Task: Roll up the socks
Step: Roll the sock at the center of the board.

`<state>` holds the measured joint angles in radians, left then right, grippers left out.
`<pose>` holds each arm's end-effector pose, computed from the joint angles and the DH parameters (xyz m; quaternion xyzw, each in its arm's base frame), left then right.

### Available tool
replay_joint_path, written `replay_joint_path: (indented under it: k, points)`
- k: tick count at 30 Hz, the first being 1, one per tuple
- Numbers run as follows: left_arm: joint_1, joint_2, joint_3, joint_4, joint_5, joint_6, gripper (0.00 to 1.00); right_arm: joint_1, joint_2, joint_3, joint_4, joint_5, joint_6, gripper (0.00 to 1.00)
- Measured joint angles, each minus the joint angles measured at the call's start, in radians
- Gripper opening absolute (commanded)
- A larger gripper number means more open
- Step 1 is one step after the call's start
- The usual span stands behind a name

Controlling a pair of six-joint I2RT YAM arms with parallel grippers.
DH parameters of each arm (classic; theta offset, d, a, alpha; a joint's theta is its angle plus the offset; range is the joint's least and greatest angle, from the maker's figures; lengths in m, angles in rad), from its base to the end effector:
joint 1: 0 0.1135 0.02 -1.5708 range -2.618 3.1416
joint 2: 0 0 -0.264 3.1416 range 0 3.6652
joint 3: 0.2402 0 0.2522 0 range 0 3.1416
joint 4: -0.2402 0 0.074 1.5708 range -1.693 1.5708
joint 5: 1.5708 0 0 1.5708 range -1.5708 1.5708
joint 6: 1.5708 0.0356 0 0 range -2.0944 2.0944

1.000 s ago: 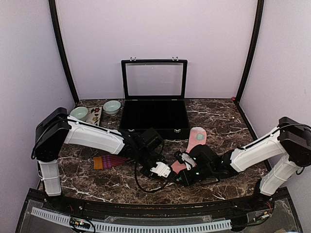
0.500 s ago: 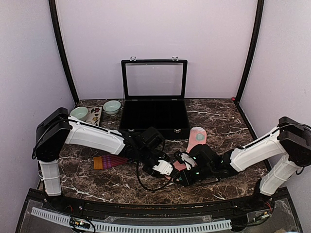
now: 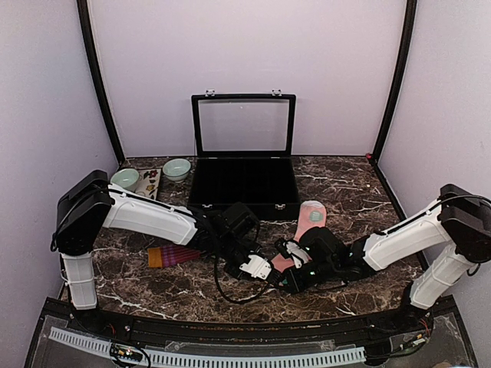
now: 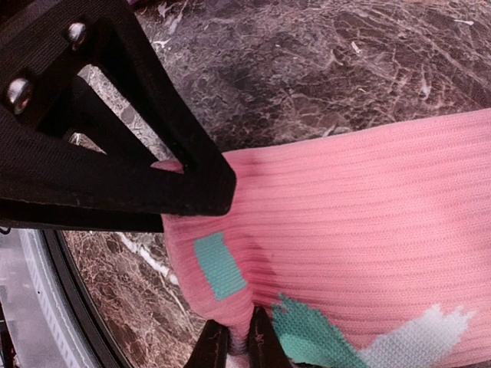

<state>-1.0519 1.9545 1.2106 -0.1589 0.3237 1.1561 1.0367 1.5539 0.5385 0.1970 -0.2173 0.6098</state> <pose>0.1917 -0.3586 0.1520 0.8564 0.3724 -0.1352 0.3310 0.1308 0.2363 0.1216 -0.2348 0.8952 0.3364 0.1743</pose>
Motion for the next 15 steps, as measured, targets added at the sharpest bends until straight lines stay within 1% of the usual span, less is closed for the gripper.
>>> replay_joint_path:
  k: [1, 3, 4, 5, 7, 9, 10, 12, 15]
  points:
    - [0.000, 0.000, 0.000, 0.000, 0.002, -0.002, 0.22, -0.001, 0.000, 0.000, 0.000, -0.001, 0.000, 0.06]
    - [0.000, 0.000, 0.001, 0.000, 0.003, -0.006, 0.15, -0.003, 0.000, 0.000, -0.001, -0.004, -0.002, 0.07]
    - [0.000, 0.000, 0.001, 0.000, 0.005, -0.007, 0.11, -0.003, 0.000, 0.000, -0.002, -0.004, -0.003, 0.09]
    - [0.000, 0.000, 0.001, 0.000, 0.006, -0.009, 0.08, -0.003, 0.000, 0.000, -0.002, -0.004, -0.003, 0.13]
    - [0.000, 0.000, 0.001, 0.000, 0.009, -0.012, 0.03, -0.003, 0.000, 0.000, -0.002, -0.007, -0.005, 0.26]
    - [0.000, 0.000, 0.001, 0.000, 0.010, -0.014, 0.00, -0.003, 0.000, 0.003, -0.003, -0.014, -0.002, 0.44]
    - [0.000, 0.000, 0.001, -0.001, 0.010, -0.014, 0.00, -0.003, -0.003, 0.004, 0.003, -0.024, -0.003, 0.47]
    - [0.000, 0.000, 0.001, -0.003, 0.012, -0.014, 0.00, -0.005, -0.019, 0.005, 0.000, -0.026, -0.003, 0.51]
    - [0.000, 0.000, 0.001, -0.011, 0.016, -0.010, 0.00, -0.029, -0.056, -0.007, -0.016, -0.026, 0.014, 0.53]
